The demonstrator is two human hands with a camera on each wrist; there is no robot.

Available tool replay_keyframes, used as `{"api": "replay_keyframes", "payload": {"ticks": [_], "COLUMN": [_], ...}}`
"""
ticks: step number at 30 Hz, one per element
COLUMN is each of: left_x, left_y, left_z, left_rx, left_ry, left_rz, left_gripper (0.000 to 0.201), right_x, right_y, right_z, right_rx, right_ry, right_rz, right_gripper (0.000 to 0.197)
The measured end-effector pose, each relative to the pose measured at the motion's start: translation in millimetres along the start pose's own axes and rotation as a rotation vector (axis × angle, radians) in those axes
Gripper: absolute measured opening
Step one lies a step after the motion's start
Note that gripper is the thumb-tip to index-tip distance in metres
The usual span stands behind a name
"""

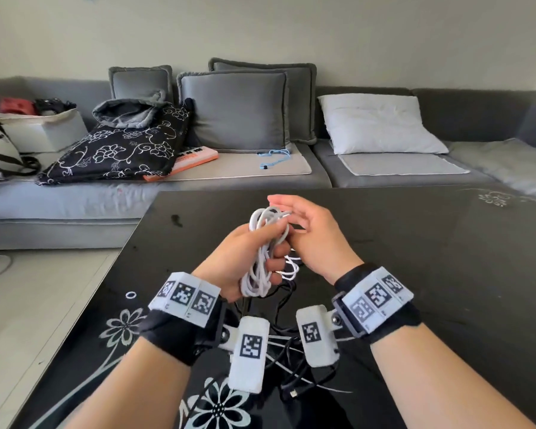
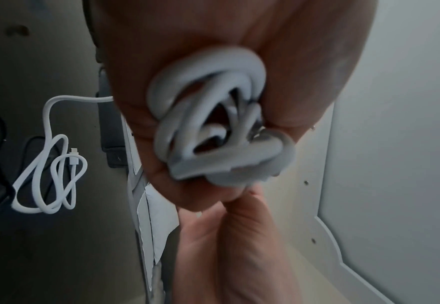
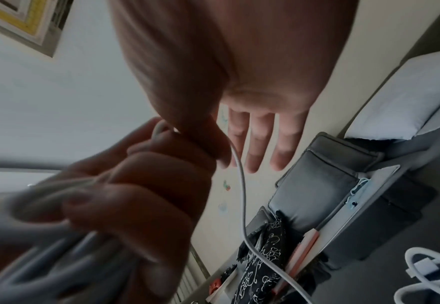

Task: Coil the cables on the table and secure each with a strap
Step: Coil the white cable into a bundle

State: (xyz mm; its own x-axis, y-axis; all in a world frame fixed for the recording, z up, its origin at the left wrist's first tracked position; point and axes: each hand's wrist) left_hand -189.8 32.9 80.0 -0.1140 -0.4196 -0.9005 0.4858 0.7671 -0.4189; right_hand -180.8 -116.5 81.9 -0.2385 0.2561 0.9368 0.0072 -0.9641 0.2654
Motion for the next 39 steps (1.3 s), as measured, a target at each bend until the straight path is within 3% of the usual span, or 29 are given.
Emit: {"api": "replay_keyframes", "payload": {"ticks": [5, 13, 18, 21, 26, 35, 39], "left_x": [-6, -2, 1, 5, 2, -1, -9], "left_y": [-5, -9, -7, -3, -4, 1, 6], "left_z": [3, 15, 9, 9, 6, 8, 10], "left_rx": [0.022, -0.23, -0.169, -0.149, -0.121, -0.33, -0.375], "left_ry": [-0.03, -0.309, -0.238, -0.274, -0.287, -0.332, -0.333], "left_rz": [0.039, 0.039, -0.008, 0.046, 0.082, 0.056, -0.1], "left_gripper": [0.023, 0.026, 0.016, 0.012, 0.022, 0.03, 0.031], "right_x": [-1, -4, 4, 8, 9, 15, 11], "right_y": [5, 0, 3, 1, -4, -9, -11], "right_z": [-3, 2, 0, -1, -2, -6, -8], "right_rx": [-0.06, -0.214, -0.276, -0.265, -0.205, -0.078, -0.026], "right_ry": [0.032, 0.022, 0.013, 0.033, 0.055, 0.018, -0.048], "right_rz": [-0.012, 0.041, 0.149, 0.159, 0.145, 0.071, 0.061], "right_gripper": [0.02, 0.011, 0.007, 0.004, 0.017, 0.03, 0.036]}}
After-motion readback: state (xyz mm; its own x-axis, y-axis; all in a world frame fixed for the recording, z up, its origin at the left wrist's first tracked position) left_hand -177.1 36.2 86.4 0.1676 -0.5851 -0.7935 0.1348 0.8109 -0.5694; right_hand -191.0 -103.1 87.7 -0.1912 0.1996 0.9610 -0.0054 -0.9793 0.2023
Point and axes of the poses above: each hand's wrist, its own z-axis towards the middle knuckle, its own y-axis out of the back of the hand, x = y × z, and after that the axes turned 10 degrees about -y, right-handed
